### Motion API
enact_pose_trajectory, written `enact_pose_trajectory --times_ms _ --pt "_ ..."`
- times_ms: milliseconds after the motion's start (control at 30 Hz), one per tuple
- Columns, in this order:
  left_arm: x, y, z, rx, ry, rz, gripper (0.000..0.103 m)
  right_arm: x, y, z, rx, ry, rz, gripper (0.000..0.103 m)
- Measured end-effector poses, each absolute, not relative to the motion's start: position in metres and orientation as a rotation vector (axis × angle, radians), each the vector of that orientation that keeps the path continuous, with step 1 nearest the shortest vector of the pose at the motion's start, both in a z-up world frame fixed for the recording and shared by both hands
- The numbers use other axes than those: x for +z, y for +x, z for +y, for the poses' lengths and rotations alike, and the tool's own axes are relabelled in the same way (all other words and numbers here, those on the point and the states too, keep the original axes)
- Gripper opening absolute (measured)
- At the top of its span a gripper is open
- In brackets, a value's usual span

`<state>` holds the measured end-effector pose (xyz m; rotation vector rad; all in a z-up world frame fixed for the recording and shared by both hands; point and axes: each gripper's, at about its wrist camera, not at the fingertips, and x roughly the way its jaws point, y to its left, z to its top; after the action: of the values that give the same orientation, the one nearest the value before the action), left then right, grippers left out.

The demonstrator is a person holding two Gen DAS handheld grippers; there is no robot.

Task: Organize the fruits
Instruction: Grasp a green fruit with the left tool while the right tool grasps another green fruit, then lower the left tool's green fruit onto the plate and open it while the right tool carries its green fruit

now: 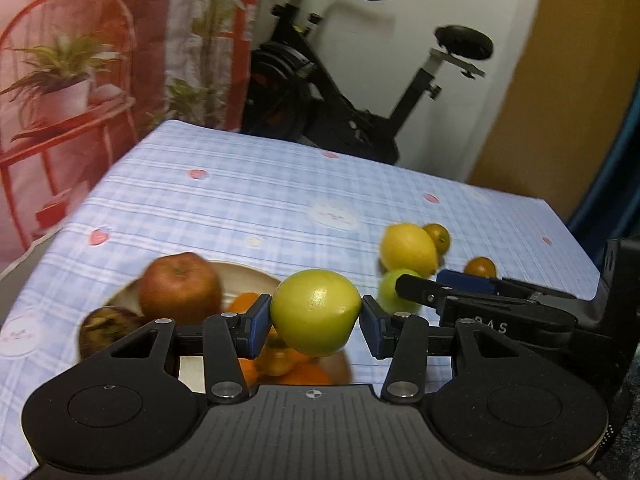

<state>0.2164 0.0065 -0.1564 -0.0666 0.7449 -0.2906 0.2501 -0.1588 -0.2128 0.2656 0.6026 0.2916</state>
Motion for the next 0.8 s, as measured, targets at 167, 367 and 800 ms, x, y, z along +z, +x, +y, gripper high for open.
enact_pose_trajectory --times_ms 167,367,800 --pt "-0.158 0.22 0.018 -0.259 -0.088 0.743 0.05 -0.215 0.259 -0.152 0.276 0.262 0.643 0.065" --pt "-0.158 0.218 0.028 -0.251 -0.096 0.747 0.05 -0.22 0.267 -0.143 0.267 0.235 0.691 0.059" --pt "-0.154 0.213 0.054 -0.203 -0.119 0.809 0.05 -0.216 0.241 -0.156 0.279 0.319 0.67 0.051"
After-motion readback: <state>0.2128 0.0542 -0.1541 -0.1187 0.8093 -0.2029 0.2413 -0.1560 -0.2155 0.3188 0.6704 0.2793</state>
